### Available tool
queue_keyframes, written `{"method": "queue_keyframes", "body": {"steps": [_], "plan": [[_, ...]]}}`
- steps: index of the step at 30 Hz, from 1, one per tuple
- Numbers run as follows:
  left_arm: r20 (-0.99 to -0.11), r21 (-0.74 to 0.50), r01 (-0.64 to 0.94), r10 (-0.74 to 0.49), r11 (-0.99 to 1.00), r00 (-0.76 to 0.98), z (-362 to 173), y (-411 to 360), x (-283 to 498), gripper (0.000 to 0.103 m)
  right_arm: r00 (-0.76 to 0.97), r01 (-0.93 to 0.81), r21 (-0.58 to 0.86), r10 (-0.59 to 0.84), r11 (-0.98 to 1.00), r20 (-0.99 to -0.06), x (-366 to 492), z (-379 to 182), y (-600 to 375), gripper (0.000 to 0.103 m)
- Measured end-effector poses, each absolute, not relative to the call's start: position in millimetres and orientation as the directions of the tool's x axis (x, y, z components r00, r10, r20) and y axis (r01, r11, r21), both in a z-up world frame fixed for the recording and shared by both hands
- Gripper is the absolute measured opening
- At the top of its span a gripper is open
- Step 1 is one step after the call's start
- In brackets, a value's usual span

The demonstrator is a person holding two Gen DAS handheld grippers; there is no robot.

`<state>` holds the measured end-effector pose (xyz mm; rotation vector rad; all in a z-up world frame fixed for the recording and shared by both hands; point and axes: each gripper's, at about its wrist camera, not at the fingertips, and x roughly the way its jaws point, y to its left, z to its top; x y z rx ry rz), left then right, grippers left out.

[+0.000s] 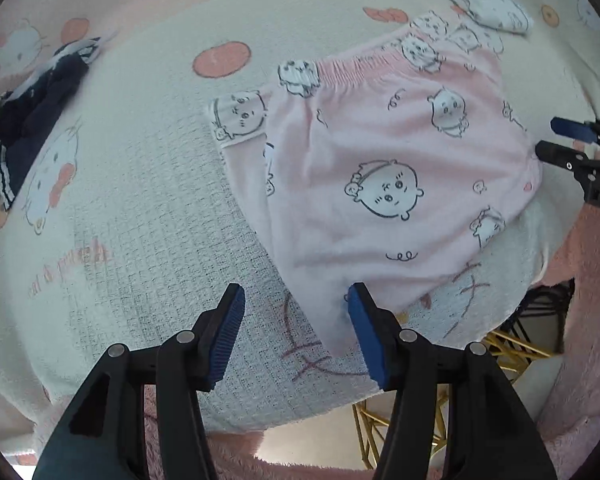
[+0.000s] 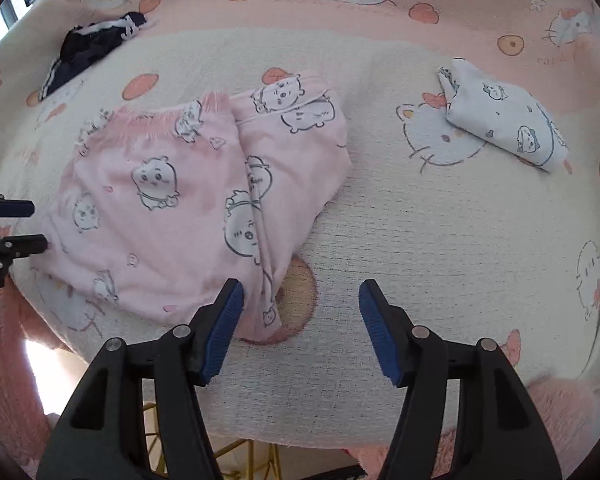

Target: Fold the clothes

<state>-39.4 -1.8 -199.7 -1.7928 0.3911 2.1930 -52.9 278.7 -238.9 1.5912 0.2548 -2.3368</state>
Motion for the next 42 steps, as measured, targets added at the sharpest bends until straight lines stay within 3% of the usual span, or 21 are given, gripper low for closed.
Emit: {"method": "queue_keyframes", "body": {"steps": [3,5,8,10,13,19,25,27,28,30,32,33,35,42], "plan": [[-0.982,-0.011,-0.426,0.09,-0.905,-0.165,-207,15,-32,0.056,-0.318,0.396,0.022,-0.16,-0.918,-0.934,-46,-246,260,0.062],[-0.988,0.024,-0.454,0.048,-0.891,-0.147,-221,24,-30,0.056,-0.297,0.43,-0.014,-0.127,-0.903,-0.946,-43,-258,249,0.061],[-0.992,0.032,-0.449,0.026,-0.893,-0.122,-222,16,-31,0.061,-0.288,0.426,-0.045,-0.088,-0.903,-0.953,-46,-270,253,0.062],[-0.994,0.034,-0.443,0.015,-0.896,-0.106,-223,10,-33,0.07,-0.306,0.393,-0.057,-0.072,-0.918,-0.949,-49,-267,261,0.062],[-0.996,0.028,-0.411,0.008,-0.911,-0.085,-221,-1,-34,0.07,-0.339,0.36,-0.119,-0.011,-0.925,-0.941,-49,-264,268,0.062],[-0.992,-0.001,-0.377,0.05,-0.926,-0.118,-203,3,-22,0.07,-0.353,0.319,-0.019,-0.1,-0.948,-0.93,-44,-242,284,0.063],[-0.996,-0.023,-0.362,0.055,-0.932,-0.076,-214,8,-19,0.069,-0.217,0.265,0.108,-0.168,-0.958,-0.961,-54,-266,292,0.063],[-0.995,-0.045,-0.356,0.073,-0.934,-0.067,-216,9,-20,0.063,-0.221,0.263,0.139,-0.199,-0.955,-0.955,-56,-267,292,0.063],[-0.996,-0.037,-0.355,0.062,-0.934,-0.058,-219,3,-20,0.054,-0.218,0.266,0.16,-0.221,-0.951,-0.95,-58,-268,291,0.061],[-0.997,-0.015,-0.359,0.04,-0.933,-0.064,-221,0,-25,0.044,-0.203,0.282,0.209,-0.271,-0.936,-0.941,-60,-271,288,0.042],[-0.996,-0.028,-0.375,0.059,-0.926,-0.073,-218,3,-25,0.024,-0.2,0.315,0.217,-0.288,-0.924,-0.936,-60,-270,281,0.019],[-0.995,-0.033,-0.388,0.069,-0.921,-0.077,-216,5,-24,0.013,-0.211,0.338,0.203,-0.284,-0.919,-0.935,-60,-269,277,0.015],[-0.994,-0.038,-0.407,0.077,-0.912,-0.081,-214,10,-25,0.01,-0.24,0.37,0.157,-0.257,-0.916,-0.936,-52,-265,268,0.008],[-0.994,-0.053,-0.415,0.089,-0.908,-0.068,-197,3,-67,0.007,-0.334,0.341,0.038,-0.159,-0.939,-0.929,-57,-260,270,0.001]]}}
